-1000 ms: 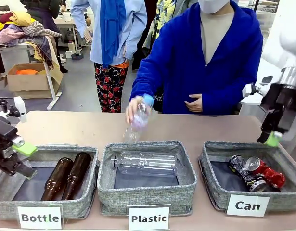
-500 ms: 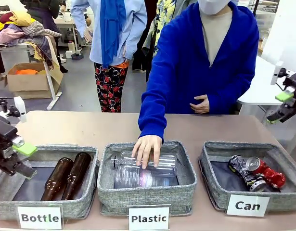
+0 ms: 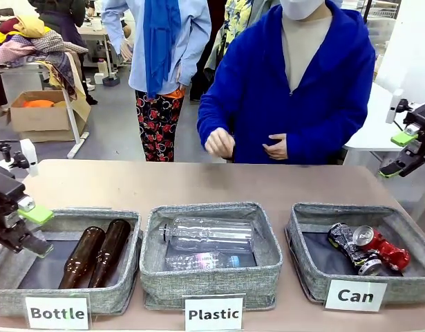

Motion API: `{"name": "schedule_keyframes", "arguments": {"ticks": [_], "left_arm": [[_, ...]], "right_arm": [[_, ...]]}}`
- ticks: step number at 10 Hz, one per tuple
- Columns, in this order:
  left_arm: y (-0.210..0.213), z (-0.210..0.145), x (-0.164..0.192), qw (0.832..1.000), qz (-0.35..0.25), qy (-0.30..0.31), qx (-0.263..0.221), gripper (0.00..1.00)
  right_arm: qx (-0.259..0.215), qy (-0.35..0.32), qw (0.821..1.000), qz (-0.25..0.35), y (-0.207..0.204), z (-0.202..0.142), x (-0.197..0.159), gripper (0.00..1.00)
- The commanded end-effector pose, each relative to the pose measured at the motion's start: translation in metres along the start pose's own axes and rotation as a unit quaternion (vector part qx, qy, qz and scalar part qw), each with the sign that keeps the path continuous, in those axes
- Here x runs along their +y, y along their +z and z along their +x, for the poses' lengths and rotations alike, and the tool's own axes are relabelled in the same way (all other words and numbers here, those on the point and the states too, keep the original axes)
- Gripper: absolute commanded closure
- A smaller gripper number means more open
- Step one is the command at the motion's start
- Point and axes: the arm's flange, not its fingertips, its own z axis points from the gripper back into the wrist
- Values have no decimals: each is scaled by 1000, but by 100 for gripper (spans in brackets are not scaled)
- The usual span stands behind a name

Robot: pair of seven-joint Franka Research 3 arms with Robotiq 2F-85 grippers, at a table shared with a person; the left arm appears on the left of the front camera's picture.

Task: Sort the can waste into the basket.
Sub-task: Pick up the can waste from the table and place it in the right Fabric basket.

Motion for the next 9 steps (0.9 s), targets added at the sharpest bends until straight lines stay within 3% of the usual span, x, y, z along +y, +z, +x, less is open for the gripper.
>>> {"name": "schedule_keyframes", "arguments": {"ticks": [1, 9], "left_arm": [[2, -3, -2, 1000, -2, 3, 3, 0], [2, -3, -2, 1000, -2, 3, 3, 0]], "right_arm": [[3, 12, 1000, -7, 4, -1, 1, 0], [3, 12, 1000, -7, 4, -1, 1, 0]]}}
